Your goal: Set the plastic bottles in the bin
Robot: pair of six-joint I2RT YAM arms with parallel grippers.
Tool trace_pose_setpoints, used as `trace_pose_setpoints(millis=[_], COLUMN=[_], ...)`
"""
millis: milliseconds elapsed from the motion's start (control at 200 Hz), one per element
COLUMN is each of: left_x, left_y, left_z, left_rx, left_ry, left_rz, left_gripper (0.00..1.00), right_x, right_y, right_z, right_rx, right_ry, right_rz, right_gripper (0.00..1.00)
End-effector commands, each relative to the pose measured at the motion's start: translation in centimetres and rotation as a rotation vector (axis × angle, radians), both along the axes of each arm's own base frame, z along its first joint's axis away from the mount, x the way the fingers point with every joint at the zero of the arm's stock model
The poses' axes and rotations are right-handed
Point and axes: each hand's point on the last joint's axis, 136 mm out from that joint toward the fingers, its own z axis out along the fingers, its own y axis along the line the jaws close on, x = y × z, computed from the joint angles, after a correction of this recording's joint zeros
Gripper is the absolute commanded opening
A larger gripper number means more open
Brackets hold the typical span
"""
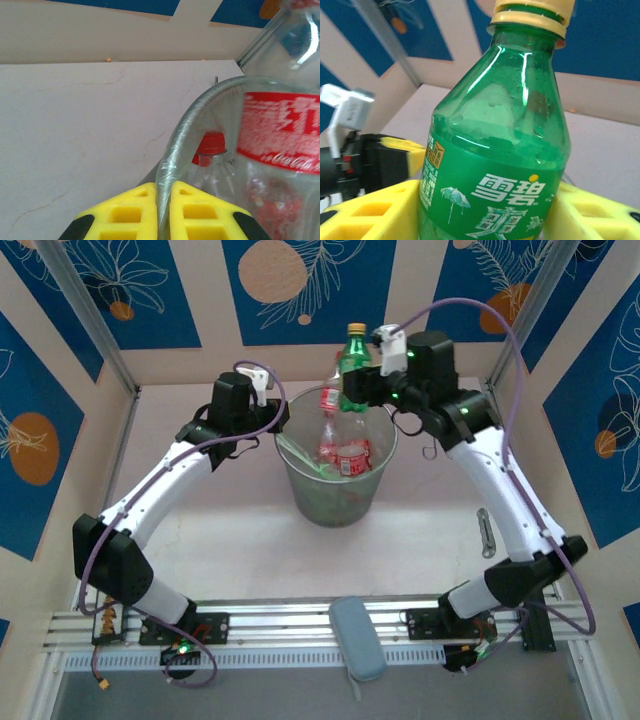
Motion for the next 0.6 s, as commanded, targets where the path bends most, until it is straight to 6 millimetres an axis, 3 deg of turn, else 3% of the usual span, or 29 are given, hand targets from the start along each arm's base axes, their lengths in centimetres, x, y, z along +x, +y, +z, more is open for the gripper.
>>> trace_pose_setpoints(millis=[0, 150, 435, 510, 595], left_x=[-3.2, -3.2, -2.8, -2.7, -2.6], left_y=[-1.8, -1.8, -1.7, -1.7, -1.8], left_z=[-3.7, -3.5, -3.4, -3.5, -3.6], left_rx=[0.040, 0.029, 0.021, 0.021, 0.019], left_ry=[0.160, 0.154, 0.146, 0.149, 0.151], left_rz=[-0.108, -0.092, -0.074, -0.073, -0.069], left_gripper=[0.11, 0.11, 0.11, 0.11, 0.11], right_x=[1.0, 1.4, 0.2, -0.5, -1.4], right_y=[1.2, 0.9, -4.5, -4.6, -3.0], right_z=[-0.5, -0.5, 2.3, 2.7, 2.4], right_rx=[-0.036, -0.037, -0.021, -0.030, -0.049], right_ry=[-0.005, -0.027, -0.091, -0.107, -0.123], right_rz=[0.014, -0.013, -0.131, -0.117, -0.043], right_gripper=[0.58, 0.58, 0.58, 0.58, 0.58])
